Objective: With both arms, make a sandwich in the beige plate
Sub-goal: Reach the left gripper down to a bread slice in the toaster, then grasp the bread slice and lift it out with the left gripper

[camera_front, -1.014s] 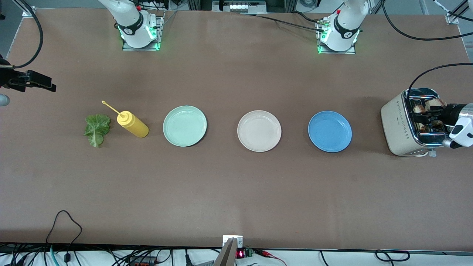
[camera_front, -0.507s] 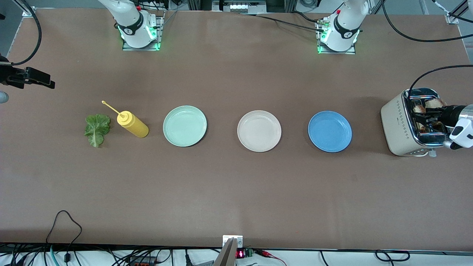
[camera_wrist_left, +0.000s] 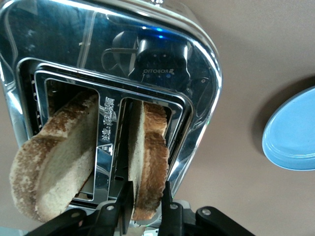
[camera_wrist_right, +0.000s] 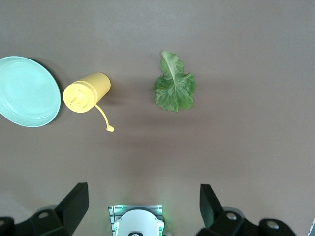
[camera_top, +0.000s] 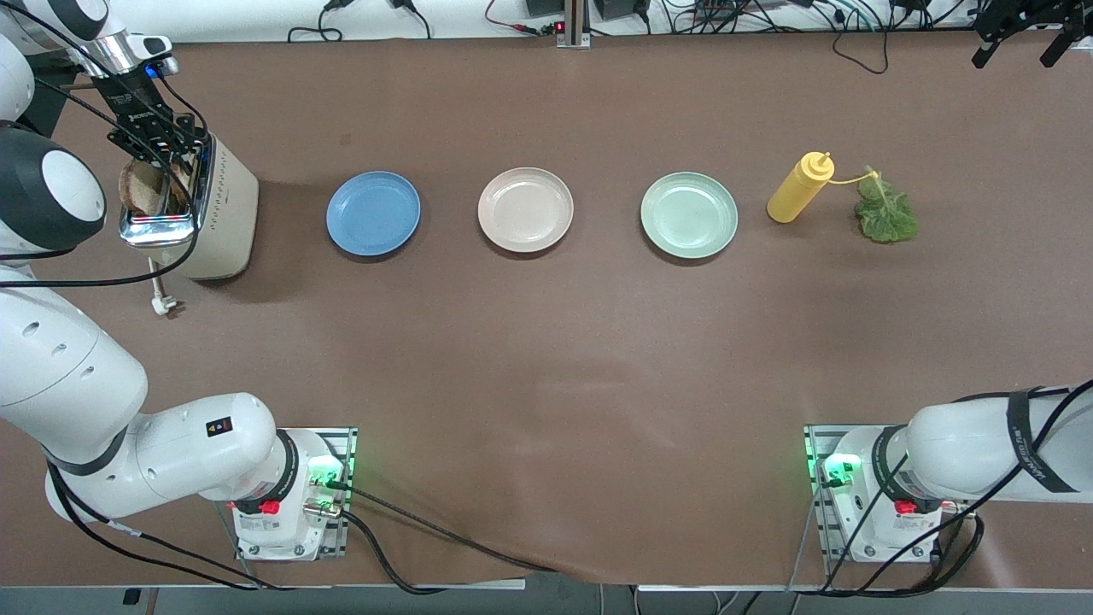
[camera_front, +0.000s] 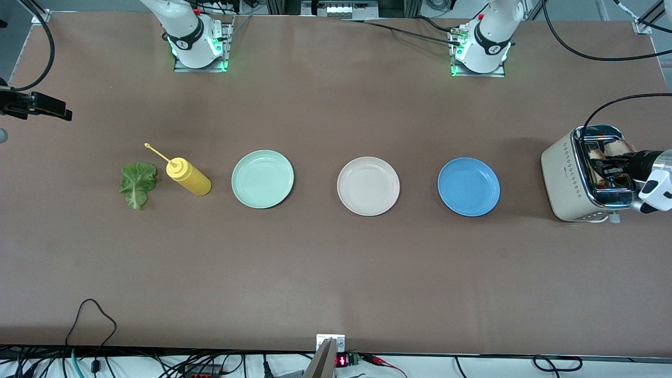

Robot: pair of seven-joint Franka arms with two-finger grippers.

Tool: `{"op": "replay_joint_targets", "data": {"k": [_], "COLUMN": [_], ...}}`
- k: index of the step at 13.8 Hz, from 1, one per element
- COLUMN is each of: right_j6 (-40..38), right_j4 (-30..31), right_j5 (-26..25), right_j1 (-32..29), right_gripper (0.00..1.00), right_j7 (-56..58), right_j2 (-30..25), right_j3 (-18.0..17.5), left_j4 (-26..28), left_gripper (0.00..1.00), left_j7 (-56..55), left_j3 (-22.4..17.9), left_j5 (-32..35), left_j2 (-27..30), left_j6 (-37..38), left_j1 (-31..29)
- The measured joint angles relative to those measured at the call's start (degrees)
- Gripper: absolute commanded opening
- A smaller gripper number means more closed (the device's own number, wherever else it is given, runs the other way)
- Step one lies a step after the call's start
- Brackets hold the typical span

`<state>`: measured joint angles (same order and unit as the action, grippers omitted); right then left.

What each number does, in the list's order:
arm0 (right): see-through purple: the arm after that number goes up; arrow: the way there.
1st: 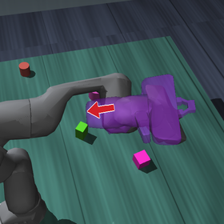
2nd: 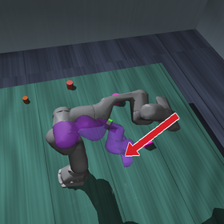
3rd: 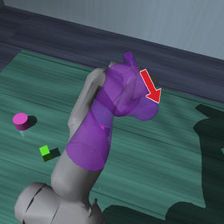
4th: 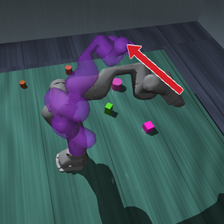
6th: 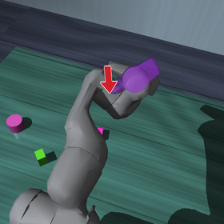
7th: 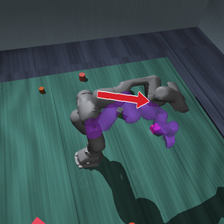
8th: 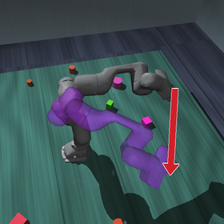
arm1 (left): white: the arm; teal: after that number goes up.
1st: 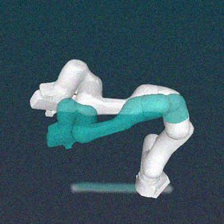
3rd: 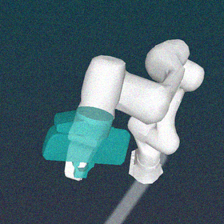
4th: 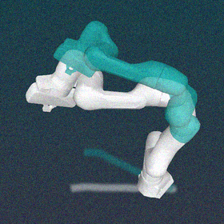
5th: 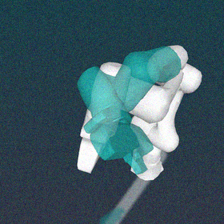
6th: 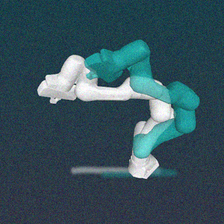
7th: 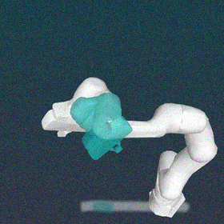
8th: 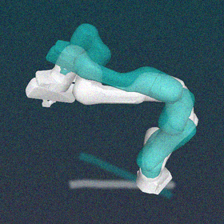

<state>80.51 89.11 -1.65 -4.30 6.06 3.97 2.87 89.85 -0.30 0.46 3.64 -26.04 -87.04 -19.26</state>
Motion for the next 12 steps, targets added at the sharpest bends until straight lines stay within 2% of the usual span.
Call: {"op": "replay_joint_targets", "data": {"k": [3,6,9,12], "right_j6": [1.53,2.38,2.45,2.95], "right_j4": [0.02,0.03,-0.02,-0.03], "right_j5": [0.16,1.60,1.68,1.68], "right_j1": [0.02,0.01,0.02,0.06], "right_gripper": [1.00,1.00,1.00,1.00], "right_j7": [0.00,0.00,0.00,0.00], "right_j2": [0.83,2.17,2.33,2.33], "right_j3": [-0.09,-0.09,-0.10,-0.28], "left_j4": [-0.38,-3.58,-10.67,-18.02], "left_gripper": [0.02,0.01,0.01,0.01], "left_j7": [0.26,5.08,8.76,10.12], "left_j3": [0.00,-0.01,-0.01,1.36], "left_j5": [0.08,0.12,0.13,0.03], "left_j2": [-0.22,-0.19,0.06,1.24], "left_j6": [0.00,1.57,8.76,19.14], "left_j1": [-0.01,-0.27,-1.06,-0.86]}}
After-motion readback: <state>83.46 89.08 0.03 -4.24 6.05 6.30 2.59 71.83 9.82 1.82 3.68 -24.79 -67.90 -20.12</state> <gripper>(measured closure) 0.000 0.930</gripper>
